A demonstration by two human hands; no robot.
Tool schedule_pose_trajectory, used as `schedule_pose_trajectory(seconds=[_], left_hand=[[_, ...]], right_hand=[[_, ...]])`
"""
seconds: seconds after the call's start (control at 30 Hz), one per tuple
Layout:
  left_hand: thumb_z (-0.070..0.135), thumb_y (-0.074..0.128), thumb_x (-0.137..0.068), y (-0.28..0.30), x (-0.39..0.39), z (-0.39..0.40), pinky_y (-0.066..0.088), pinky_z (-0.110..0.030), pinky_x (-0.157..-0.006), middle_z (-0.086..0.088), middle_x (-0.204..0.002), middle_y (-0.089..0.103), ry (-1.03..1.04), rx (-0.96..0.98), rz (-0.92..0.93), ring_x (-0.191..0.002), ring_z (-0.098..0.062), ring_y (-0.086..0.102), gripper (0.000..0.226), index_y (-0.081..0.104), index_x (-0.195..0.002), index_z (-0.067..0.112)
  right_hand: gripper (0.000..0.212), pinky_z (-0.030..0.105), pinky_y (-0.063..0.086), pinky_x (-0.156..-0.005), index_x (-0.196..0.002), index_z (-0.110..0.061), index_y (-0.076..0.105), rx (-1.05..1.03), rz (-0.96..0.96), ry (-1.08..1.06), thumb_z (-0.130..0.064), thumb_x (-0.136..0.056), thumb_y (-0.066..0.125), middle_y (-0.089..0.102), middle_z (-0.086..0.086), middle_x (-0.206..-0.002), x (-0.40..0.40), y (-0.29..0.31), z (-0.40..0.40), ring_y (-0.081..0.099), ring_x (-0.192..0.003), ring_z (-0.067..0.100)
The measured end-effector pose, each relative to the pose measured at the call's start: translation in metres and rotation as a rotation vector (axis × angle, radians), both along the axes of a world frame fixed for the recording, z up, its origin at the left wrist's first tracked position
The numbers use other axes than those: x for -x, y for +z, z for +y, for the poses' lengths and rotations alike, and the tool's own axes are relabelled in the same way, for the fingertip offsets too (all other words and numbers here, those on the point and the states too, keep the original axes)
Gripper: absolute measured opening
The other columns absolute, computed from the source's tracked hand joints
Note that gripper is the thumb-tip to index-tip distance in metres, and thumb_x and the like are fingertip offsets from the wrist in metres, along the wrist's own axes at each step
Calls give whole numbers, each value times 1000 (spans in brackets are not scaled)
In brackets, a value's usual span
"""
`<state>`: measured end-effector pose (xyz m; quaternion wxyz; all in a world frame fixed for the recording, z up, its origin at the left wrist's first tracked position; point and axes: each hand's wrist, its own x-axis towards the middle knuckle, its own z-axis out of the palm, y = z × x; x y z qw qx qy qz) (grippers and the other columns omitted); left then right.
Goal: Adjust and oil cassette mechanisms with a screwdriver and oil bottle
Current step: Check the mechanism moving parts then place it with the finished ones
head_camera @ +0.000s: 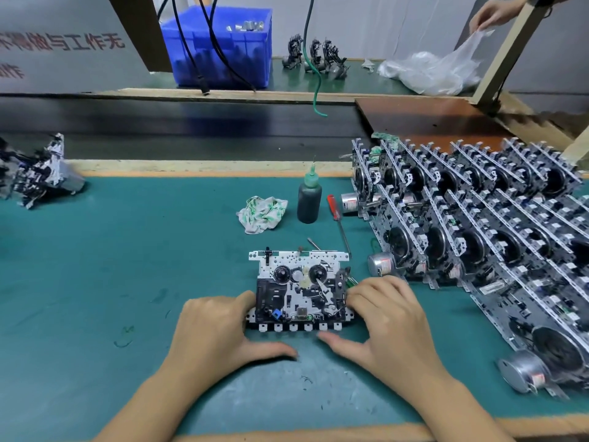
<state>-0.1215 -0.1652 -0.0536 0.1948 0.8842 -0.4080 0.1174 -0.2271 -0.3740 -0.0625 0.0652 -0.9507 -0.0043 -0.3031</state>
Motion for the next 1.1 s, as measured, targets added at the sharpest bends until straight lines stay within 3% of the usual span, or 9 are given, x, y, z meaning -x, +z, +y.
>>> schedule_pose_trajectory(seconds=[0.13, 0.43, 0.63, 0.87, 1.03, 1.1], left_hand=[[83, 51, -59, -5, 7, 1, 29, -20, -31, 3, -34, 36, -122, 1, -67, -28, -17, 40, 69, 52, -48, 15], [80, 49, -60, 0, 10, -1, 20, -19, -38, 2, -32, 34, 77, -3, -104, -27, -19, 39, 69, 40, -43, 14], [76, 48, -63, -2, 10, -8, 23, -17, -35, 0, -29, 31, 165, 10, -154, -24, -19, 35, 66, 39, -40, 15], [84, 45, -61, 1, -3, 4, 22, -19, -35, 4, -35, 35, -63, -40, -147, -29, -19, 38, 71, 43, -51, 14], [65, 33, -90, 0, -2, 2, 20, -17, -38, 1, -35, 32, -34, 27, -272, -29, -19, 35, 67, 44, -48, 14], [63, 29, -93, 0, 0, 0, 18, -17, -40, 0, -33, 30, 1, 49, -309, -27, -19, 33, 69, 42, -45, 15]], right_hand=[[65, 34, 40, -88, -78, -7, 72, 18, 12, -73, -70, -70, 56, 70, -1, -80, 1, 1, 0, 64, -76, 16], [49, 31, 41, -86, -70, -9, 71, 93, 4, 63, -56, -78, 60, 68, -2, -78, 0, 1, -5, 64, -75, 18], [60, 32, 42, -87, -71, -6, 69, 57, 52, 112, -65, -71, 63, 64, 0, -78, 3, 0, -5, 61, -76, 21], [47, 28, 42, -80, -71, -9, 70, 5, 24, 7, -54, -79, 58, 66, -2, -76, 5, 0, 1, 62, -73, 18], [50, 25, 40, -78, -78, -7, 68, -18, 51, 5, -55, -79, 54, 64, -1, -78, 3, 1, -1, 60, -72, 20], [54, 24, 39, -80, -81, -7, 67, -38, 80, 39, -60, -76, 56, 63, -1, -80, 4, 1, -3, 58, -76, 18]])
